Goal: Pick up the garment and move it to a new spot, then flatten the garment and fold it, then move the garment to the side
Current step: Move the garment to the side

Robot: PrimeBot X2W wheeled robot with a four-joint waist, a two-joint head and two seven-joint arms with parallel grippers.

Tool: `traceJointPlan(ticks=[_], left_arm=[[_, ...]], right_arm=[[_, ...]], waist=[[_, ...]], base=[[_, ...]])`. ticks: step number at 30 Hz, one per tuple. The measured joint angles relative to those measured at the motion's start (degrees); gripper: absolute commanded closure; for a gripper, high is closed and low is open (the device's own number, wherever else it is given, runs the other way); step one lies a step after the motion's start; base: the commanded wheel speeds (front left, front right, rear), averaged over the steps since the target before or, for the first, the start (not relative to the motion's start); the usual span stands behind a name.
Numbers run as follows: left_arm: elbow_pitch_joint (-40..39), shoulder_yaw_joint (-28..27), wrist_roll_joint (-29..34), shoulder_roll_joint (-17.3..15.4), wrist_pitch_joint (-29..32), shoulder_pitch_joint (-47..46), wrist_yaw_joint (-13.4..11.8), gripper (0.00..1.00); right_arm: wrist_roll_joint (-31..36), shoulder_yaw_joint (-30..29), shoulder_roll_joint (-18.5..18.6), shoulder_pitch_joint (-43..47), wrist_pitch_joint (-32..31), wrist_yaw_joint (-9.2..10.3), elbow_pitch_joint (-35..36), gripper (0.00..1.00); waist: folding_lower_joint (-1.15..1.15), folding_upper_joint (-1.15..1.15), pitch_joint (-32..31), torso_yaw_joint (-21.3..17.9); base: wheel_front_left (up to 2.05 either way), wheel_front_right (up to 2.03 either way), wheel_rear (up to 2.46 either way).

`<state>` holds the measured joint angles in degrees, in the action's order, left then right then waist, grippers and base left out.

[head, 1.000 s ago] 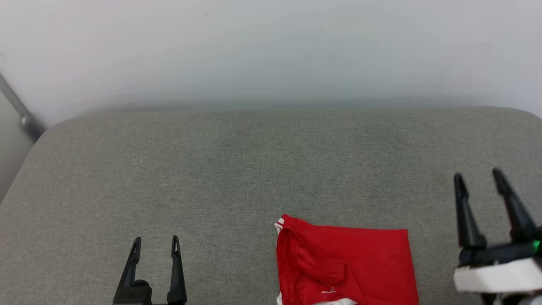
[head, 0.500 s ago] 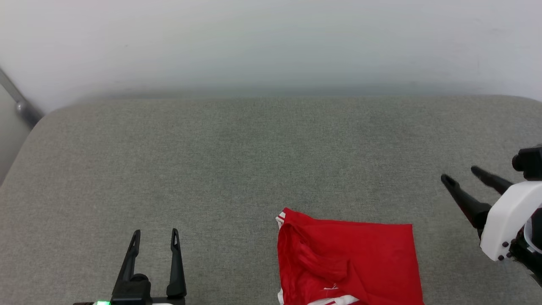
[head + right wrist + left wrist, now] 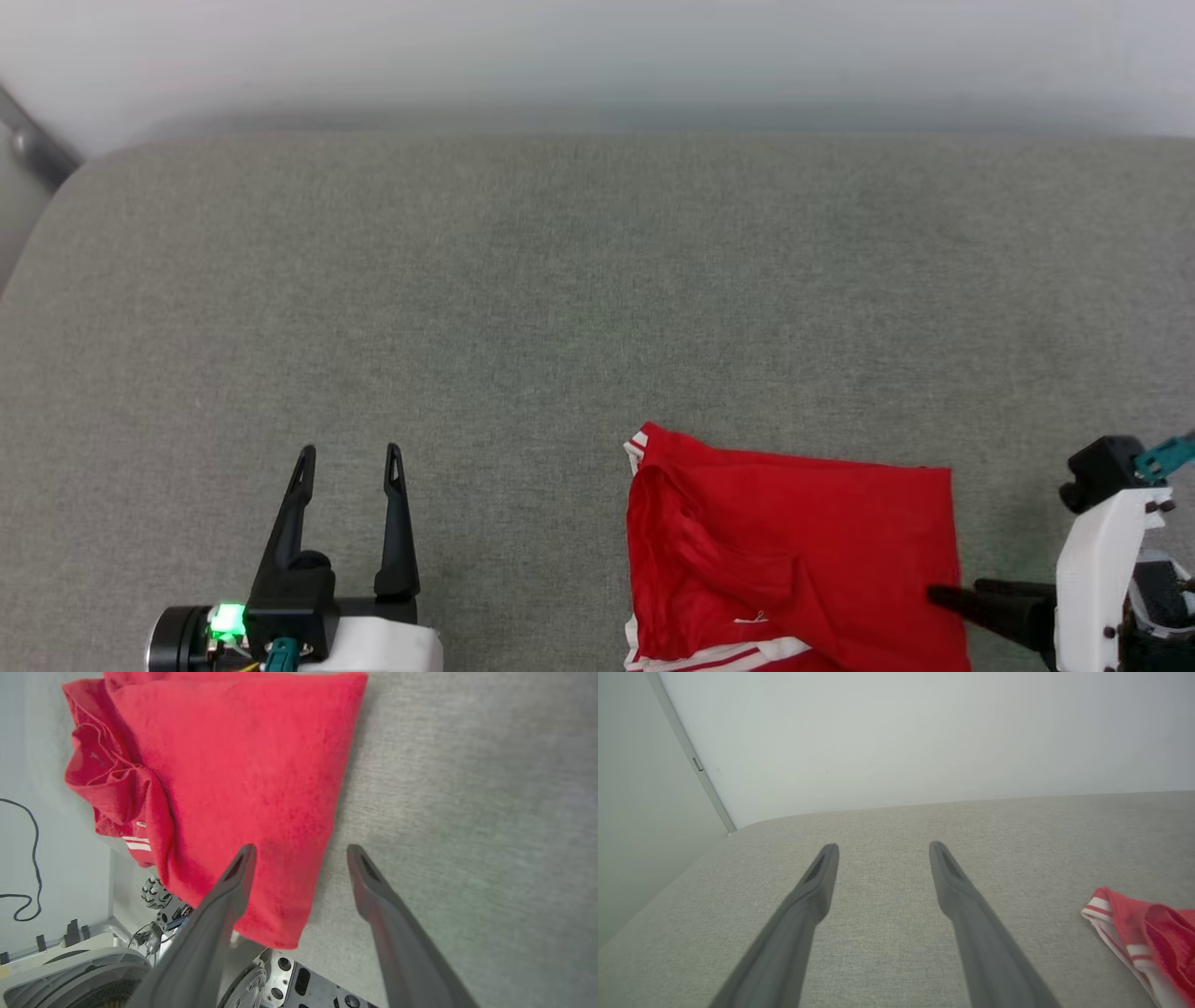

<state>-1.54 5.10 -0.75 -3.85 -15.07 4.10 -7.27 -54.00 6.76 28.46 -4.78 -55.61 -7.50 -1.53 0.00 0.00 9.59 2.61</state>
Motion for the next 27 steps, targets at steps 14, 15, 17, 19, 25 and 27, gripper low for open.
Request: traceJointPlan(ticks=[14,15,17,19,25,27], left_arm=[[-0.1,0.7,0.0,0.4,0.0,-4.4,0.3,0.0],[0.0,0.7,0.0,0.4,0.0,-4.5,0.3,0.0],[0.0,0.9,0.0,0.4,0.0,-4.5,0.3,0.0],[0.1,1.0,0.0,0.4,0.0,-4.5,0.2,0.0],[0.7,0.4,0.0,0.5,0.0,-4.1,0.0,0.0],[0.7,-0.2,0.0,0.5,0.0,-3.1,-0.3,0.0]], right_arm=[[-5.4,5.7,-2.0,-4.9,0.1,-0.05,-4.1,0.0],[-5.6,6.4,-1.6,-5.2,0.2,-0.05,-4.1,0.0],[-6.0,7.6,-1.0,-5.7,0.8,-0.05,-4.1,0.76],[-6.4,8.6,-0.3,-5.8,1.9,-0.04,-4.1,1.0],[-7.6,11.7,1.9,-7.0,4.8,-0.03,-3.1,1.0],[-7.6,12.8,3.0,-8.6,5.4,-0.01,-1.9,1.0]], waist=[[0.0,0.0,7.9,2.7],[0.0,0.0,8.0,2.8],[0.0,0.0,8.1,3.0],[0.0,0.0,7.9,3.0],[0.0,0.0,6.3,2.4],[0.0,0.0,5.7,1.5]], base=[[0.0,0.0,0.0],[0.0,0.0,0.0],[0.0,0.0,0.0],[0.0,0.0,0.0],[0.0,0.0,0.0],[0.0,0.0,0.0]])
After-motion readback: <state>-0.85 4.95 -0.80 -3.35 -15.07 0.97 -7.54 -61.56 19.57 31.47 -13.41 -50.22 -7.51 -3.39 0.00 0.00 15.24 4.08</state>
